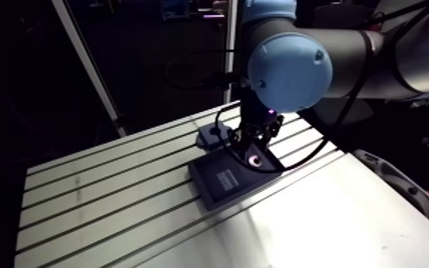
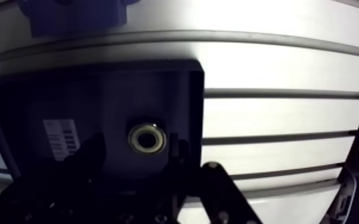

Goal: Pick up the bearing and press it into the housing until flush.

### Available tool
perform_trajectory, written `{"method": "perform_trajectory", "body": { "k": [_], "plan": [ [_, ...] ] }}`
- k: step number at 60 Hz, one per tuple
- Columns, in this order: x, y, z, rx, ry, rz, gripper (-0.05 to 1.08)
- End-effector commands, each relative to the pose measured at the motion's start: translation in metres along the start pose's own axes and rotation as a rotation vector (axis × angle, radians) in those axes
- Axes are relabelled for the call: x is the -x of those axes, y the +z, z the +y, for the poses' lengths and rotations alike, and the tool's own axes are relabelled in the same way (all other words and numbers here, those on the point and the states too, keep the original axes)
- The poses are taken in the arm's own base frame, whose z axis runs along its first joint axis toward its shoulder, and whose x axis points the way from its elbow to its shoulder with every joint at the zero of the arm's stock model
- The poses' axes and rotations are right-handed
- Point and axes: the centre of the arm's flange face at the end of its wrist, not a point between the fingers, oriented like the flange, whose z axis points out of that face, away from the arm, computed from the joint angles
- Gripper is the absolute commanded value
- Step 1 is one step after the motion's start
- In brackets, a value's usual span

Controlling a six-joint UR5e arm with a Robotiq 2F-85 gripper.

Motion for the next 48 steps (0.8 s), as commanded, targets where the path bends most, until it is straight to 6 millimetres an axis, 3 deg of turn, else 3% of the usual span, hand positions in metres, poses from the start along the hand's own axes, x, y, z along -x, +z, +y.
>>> {"method": "perform_trajectory", "body": {
  "k": [1, 48],
  "plan": [
    [0.0046, 0.0061, 0.0001, 0.006, -0.014, -0.006, 0.36],
    [0.0088, 0.0138, 0.0018, 0.009, -0.01, 0.002, 0.4]
  ]
}}
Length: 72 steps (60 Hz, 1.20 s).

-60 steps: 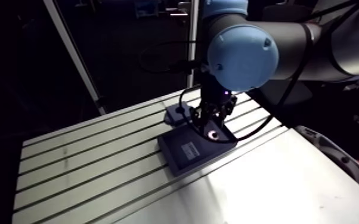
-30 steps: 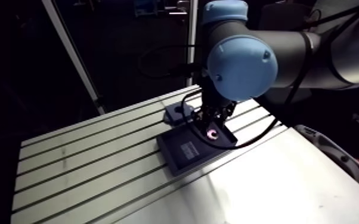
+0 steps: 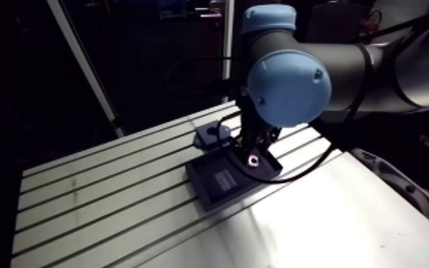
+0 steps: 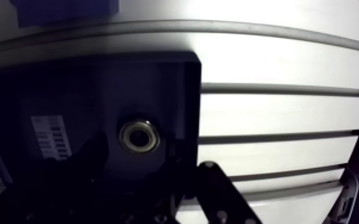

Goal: Pick up the bearing and press it into the housing until flush.

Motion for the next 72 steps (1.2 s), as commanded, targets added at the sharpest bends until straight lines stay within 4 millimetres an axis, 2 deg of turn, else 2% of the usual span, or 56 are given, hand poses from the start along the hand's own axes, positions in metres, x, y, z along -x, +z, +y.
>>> {"method": "perform_trajectory", "body": {
  "k": [1, 72],
  "plan": [
    [0.0002, 0.0013, -0.0005, -0.001, 0.0, -0.002, 0.4],
    [-0.0046, 0.0067, 0.0021, -0.002, -0.001, -0.01, 0.5]
  ]
}}
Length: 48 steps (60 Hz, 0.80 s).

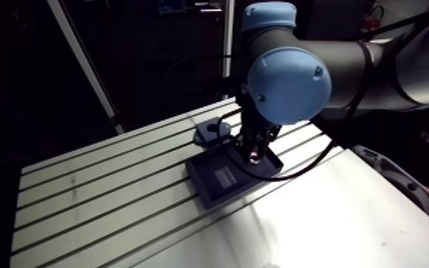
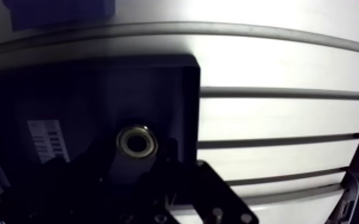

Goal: Pick up the bearing and press it into the housing until flush.

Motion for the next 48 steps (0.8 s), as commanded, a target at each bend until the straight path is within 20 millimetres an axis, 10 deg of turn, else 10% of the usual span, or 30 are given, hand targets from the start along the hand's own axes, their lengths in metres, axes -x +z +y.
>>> {"method": "perform_trajectory", "body": {
  "k": [1, 48],
  "plan": [
    [-0.0011, 0.0016, 0.0005, -0.001, -0.002, -0.002, 0.51],
    [-0.003, 0.0018, 0.0017, 0.0, -0.002, -0.003, 0.58]
  ]
}}
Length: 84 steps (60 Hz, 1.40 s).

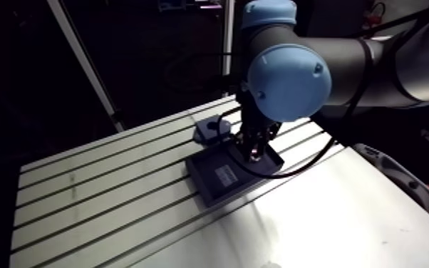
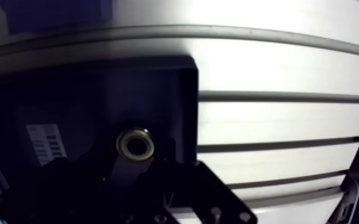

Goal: Pick up the bearing and press it into the housing until flush.

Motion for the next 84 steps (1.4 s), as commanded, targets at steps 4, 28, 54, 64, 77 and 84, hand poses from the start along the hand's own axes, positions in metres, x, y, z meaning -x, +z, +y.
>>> {"method": "perform_trajectory", "body": {
  "k": [4, 28, 54, 64, 77, 84],
  "plan": [
    [0.0, -0.004, 0.001, 0.004, 0.001, 0.006, 0.61],
    [-0.002, -0.031, 0.001, 0.018, 0.017, 0.044, 0.7],
    [-0.051, -0.107, -0.068, 0.033, 0.053, 0.05, 0.71],
    [-0.081, -0.097, -0.065, 0.039, 0.043, 0.051, 0.72],
    [-0.103, -0.079, -0.058, 0.041, 0.045, 0.052, 0.72],
    [-0.109, -0.079, -0.055, 0.053, 0.045, 0.06, 0.72]
  ]
}}
